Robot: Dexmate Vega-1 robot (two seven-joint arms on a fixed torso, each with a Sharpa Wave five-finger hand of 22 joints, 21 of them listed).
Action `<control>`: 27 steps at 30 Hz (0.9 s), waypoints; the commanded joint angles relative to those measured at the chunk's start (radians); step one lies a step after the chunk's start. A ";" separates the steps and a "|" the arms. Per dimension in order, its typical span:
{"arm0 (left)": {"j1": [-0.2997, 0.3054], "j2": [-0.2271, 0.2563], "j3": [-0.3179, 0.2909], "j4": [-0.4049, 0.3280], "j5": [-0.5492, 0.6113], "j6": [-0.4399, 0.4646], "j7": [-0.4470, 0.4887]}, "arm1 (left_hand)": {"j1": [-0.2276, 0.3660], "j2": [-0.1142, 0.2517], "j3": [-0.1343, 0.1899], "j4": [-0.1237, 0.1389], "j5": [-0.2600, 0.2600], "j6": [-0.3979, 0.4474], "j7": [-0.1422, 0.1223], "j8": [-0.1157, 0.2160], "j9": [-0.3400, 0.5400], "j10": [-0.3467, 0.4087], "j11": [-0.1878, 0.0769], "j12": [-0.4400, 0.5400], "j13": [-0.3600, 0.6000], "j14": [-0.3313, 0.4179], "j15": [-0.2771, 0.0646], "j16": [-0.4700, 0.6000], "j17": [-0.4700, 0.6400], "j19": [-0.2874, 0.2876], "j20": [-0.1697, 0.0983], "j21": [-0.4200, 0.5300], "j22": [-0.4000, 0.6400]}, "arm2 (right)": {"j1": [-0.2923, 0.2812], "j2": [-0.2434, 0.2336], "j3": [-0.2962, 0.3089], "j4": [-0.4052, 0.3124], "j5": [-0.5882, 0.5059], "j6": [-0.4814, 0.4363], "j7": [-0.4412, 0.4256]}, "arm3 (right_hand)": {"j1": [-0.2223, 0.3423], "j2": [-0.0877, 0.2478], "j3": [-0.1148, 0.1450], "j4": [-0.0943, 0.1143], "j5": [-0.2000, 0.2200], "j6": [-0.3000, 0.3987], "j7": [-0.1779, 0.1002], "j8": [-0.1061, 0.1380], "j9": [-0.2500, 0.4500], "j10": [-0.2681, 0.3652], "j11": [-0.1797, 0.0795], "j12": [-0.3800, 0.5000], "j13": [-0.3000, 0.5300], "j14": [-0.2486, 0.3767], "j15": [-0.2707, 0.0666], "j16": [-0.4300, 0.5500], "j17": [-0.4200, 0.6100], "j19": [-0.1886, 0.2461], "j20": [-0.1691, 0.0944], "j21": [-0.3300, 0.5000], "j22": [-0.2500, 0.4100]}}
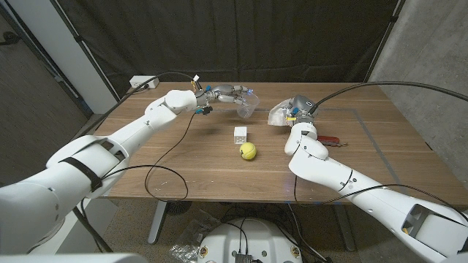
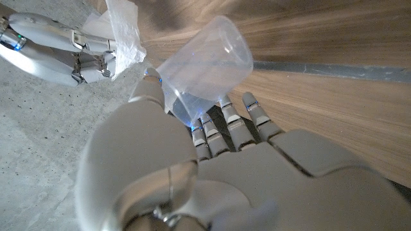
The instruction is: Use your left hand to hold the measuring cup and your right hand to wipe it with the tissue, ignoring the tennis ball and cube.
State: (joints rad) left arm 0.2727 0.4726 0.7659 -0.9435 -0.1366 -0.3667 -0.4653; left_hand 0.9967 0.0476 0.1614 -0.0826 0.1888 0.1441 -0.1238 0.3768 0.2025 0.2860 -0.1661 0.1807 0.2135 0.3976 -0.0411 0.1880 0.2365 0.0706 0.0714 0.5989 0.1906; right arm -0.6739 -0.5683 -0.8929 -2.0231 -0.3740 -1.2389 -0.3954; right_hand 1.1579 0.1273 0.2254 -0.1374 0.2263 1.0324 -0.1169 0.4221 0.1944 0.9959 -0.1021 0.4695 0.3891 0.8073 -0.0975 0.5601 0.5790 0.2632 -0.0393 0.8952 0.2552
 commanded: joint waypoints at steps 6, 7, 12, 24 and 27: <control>0.042 0.035 -0.012 -0.089 0.001 0.131 0.037 | -0.022 -0.025 -0.018 0.007 0.010 -0.018 0.052 -0.018 0.001 -0.003 0.067 0.006 -0.007 -0.038 -0.089 -0.004 -0.020 -0.012 -0.006 -0.010 0.002 | 0.202 -0.049 -0.193 0.019 0.072 -0.157 0.134 | -0.004 0.010 0.011 0.011 0.005 0.002 0.003 0.023 0.063 -0.019 -0.002 -0.017 -0.005 -0.006 -0.130 -0.020 -0.009 -0.018 -0.013 0.010 -0.004; 0.042 0.035 -0.013 -0.086 -0.001 0.129 0.033 | -0.023 -0.025 -0.018 0.008 0.011 -0.029 0.051 -0.024 0.001 -0.006 0.068 0.006 -0.008 -0.049 -0.085 -0.006 -0.022 -0.017 -0.004 -0.012 0.002 | 0.206 -0.049 -0.197 0.021 0.064 -0.157 0.151 | -0.005 0.009 0.011 0.012 0.005 0.002 0.002 0.024 0.063 -0.019 -0.003 -0.017 -0.005 -0.007 -0.130 -0.021 -0.010 -0.019 -0.013 0.010 -0.004; 0.036 0.029 -0.015 -0.062 -0.012 0.101 0.017 | -0.043 -0.025 -0.029 0.016 0.018 -0.111 0.058 -0.068 0.002 -0.114 0.091 -0.006 -0.011 -0.170 -0.045 -0.016 -0.037 -0.071 0.016 -0.037 0.003 | 0.216 -0.043 -0.204 0.032 -0.008 -0.157 0.268 | -0.014 0.008 0.012 0.016 0.005 -0.003 0.004 0.027 0.064 -0.037 -0.003 -0.031 -0.011 -0.022 -0.126 -0.042 -0.021 -0.032 -0.011 0.013 -0.008; 0.035 0.030 -0.042 -0.041 -0.056 0.031 -0.016 | -0.130 -0.017 -0.074 0.061 0.023 -0.331 0.050 -0.176 0.006 -0.383 0.156 -0.001 -0.011 -0.457 0.053 -0.013 -0.041 -0.244 0.058 -0.117 0.009 | 0.200 -0.013 -0.186 0.054 -0.196 -0.157 0.504 | -0.111 0.004 0.028 0.055 0.000 -0.299 -0.003 -0.106 0.007 -0.279 0.015 -0.185 -0.088 -0.185 -0.080 -0.262 -0.164 -0.114 0.004 0.051 -0.054; 0.032 0.035 -0.046 -0.043 -0.062 0.019 -0.029 | -0.144 -0.010 -0.078 0.071 0.023 -0.340 0.048 -0.179 0.006 -0.398 0.164 0.002 -0.011 -0.475 0.062 -0.012 -0.040 -0.257 0.055 -0.123 0.011 | 0.197 -0.008 -0.185 0.055 -0.255 -0.157 0.573 | -0.129 -0.003 0.030 0.055 0.003 -0.399 -0.011 -0.168 -0.001 -0.344 0.018 -0.225 -0.107 -0.219 -0.064 -0.286 -0.176 -0.131 0.011 0.053 -0.061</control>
State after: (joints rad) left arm 0.3106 0.5015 0.7370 -0.9990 -0.1676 -0.3019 -0.4558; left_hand 0.8651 0.0396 0.0830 -0.0209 0.2039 -0.1665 -0.0745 0.2030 0.2073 -0.0939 -0.0034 0.1773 0.1997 -0.0574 0.0164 0.1737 0.1952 -0.1672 0.1266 0.4800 0.1981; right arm -0.4795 -0.5917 -1.0759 -1.9789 -0.4770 -1.3907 -0.0259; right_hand 1.0384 0.1372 0.2540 -0.0864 0.2272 0.6975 -0.1228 0.2950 0.1975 0.6973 -0.0844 0.2718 0.2933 0.6125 -0.0588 0.2916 0.4105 0.1478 -0.0309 0.9439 0.1966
